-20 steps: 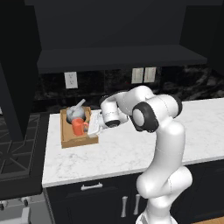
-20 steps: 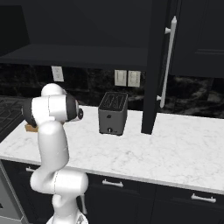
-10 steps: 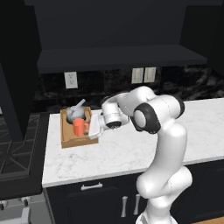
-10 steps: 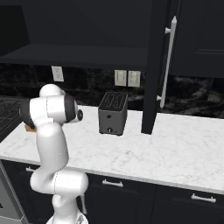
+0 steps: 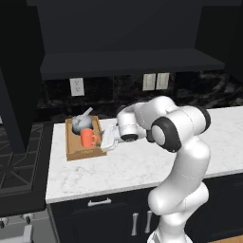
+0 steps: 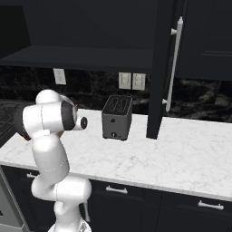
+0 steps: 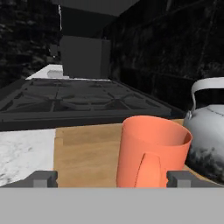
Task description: Pick the kettle from the counter and place it on the tray. Then pick the mug from the cabinet and place it on the tray. Then close the cabinet doors.
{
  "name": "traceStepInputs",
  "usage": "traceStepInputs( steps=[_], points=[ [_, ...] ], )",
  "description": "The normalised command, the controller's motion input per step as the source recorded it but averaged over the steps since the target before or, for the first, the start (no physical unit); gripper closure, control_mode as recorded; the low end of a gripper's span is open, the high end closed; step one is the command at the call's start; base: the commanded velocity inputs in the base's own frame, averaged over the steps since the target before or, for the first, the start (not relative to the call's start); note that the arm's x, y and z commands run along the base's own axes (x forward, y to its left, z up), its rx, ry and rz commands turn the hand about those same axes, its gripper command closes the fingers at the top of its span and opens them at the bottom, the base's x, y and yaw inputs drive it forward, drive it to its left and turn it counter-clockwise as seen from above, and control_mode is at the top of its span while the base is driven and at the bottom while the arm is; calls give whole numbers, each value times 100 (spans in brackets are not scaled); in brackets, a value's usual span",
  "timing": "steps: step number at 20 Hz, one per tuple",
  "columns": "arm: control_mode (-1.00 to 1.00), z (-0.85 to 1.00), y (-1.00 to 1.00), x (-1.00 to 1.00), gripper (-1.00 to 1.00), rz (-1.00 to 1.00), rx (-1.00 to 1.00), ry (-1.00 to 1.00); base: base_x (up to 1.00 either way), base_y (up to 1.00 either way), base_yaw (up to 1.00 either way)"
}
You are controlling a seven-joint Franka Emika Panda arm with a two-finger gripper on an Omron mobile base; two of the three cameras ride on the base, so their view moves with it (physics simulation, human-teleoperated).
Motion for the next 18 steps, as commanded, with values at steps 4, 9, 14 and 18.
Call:
traceStepInputs(
  steps=[4,9,14,18],
  points=[
    [-100,15,-14,0,-100,-11,0,0,0,0,0],
    [-100,37,-21,-48,-100,-15,0,-6,0,0,0],
    [-100,62,-22,-78,-100,-20,0,-2,0,0,0],
    [-100,82,-31,-67,-100,-22,0,-2,0,0,0]
  ],
)
